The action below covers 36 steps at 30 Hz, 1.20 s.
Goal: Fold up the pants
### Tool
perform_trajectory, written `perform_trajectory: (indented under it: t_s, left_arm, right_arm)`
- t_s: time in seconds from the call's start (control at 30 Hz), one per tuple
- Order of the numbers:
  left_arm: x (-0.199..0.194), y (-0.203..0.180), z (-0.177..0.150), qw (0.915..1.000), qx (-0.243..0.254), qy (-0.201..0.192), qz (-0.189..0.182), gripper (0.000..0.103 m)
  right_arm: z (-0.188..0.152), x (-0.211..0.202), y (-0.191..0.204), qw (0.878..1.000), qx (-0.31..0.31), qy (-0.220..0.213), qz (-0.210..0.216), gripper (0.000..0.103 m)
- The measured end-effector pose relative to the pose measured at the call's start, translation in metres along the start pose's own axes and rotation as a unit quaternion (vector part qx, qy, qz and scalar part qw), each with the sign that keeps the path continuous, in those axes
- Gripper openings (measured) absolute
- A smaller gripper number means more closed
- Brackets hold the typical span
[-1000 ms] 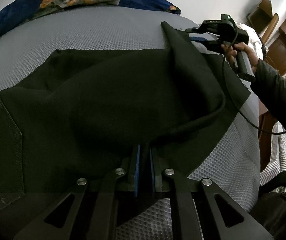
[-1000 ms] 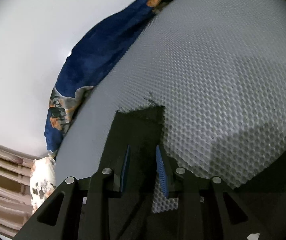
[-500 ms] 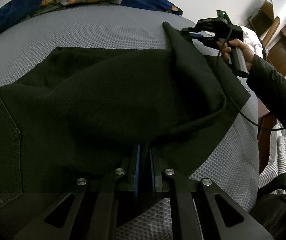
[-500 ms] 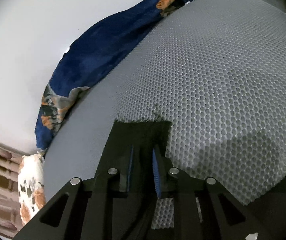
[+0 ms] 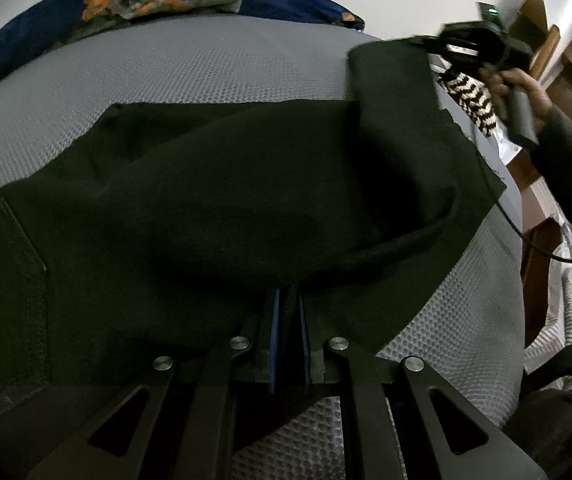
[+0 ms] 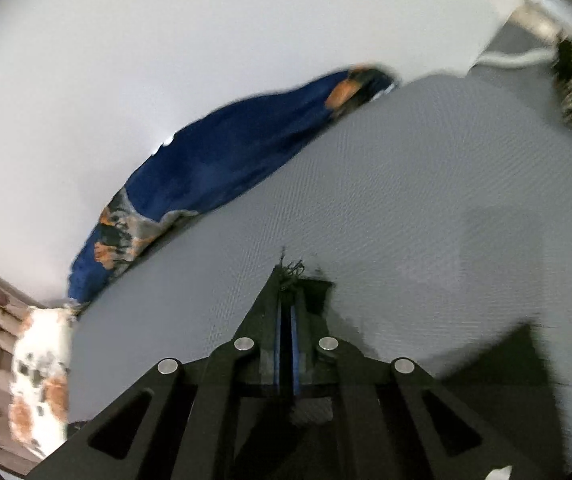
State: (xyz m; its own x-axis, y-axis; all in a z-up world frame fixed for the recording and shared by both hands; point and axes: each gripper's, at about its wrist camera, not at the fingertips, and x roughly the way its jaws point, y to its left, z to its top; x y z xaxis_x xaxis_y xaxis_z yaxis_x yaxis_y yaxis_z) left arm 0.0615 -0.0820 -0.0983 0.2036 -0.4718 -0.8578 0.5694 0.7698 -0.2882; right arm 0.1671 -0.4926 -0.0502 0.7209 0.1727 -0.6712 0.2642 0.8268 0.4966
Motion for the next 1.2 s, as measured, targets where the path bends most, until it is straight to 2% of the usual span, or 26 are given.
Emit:
perform_trajectory:
  t_s: [0.1,0.17,0.33,0.47,0.7,0.77,0.87,1.03,1.2]
  left_arm:
    - [-0.001,-0.005,-0.001,0.9999,0.013,-0.003,0.006,0.009]
    - [-0.002,-0.009,-0.002,0.9998,0.020,-0.003,0.006,0.009]
    - [-0.001,-0.023,-0.005,0.9973,0.071,-0.003,0.019,0.012]
    - [0.001,-0.036,-0.008,0.9915,0.125,0.005,0.033,0.012]
    - [-0.002,-0.049,-0.016,0.9821,0.184,0.015,0.041,0.012]
    - [0.001,-0.052,-0.021,0.9791,0.197,0.015,0.048,0.012]
    - [0.004,-0.049,-0.018,0.9803,0.191,0.018,0.046,0.012]
    - [0.000,-0.047,-0.017,0.9799,0.194,0.021,0.039,0.014]
    - [-0.016,-0.033,-0.012,0.9882,0.151,0.019,0.010,0.023]
  right_arm:
    - [-0.018,-0.040,-0.020,0.998,-0.011,-0.020,-0.052,0.003]
    - [-0.044,-0.065,-0.047,0.995,-0.006,-0.022,-0.096,0.003]
    - [-0.104,-0.089,-0.114,0.984,0.044,0.010,-0.172,0.003]
    - [-0.131,-0.097,-0.145,0.980,0.078,0.018,-0.182,0.002]
    - [-0.130,-0.115,-0.139,0.980,0.059,-0.007,-0.191,0.002]
    - [-0.133,-0.114,-0.142,0.979,0.057,-0.001,-0.194,0.002]
    - [-0.142,-0.104,-0.150,0.976,0.061,0.015,-0.206,0.002]
    - [-0.145,-0.108,-0.147,0.976,0.054,0.011,-0.213,0.002]
    - [-0.147,-0.102,-0.150,0.974,0.050,0.017,-0.220,0.002]
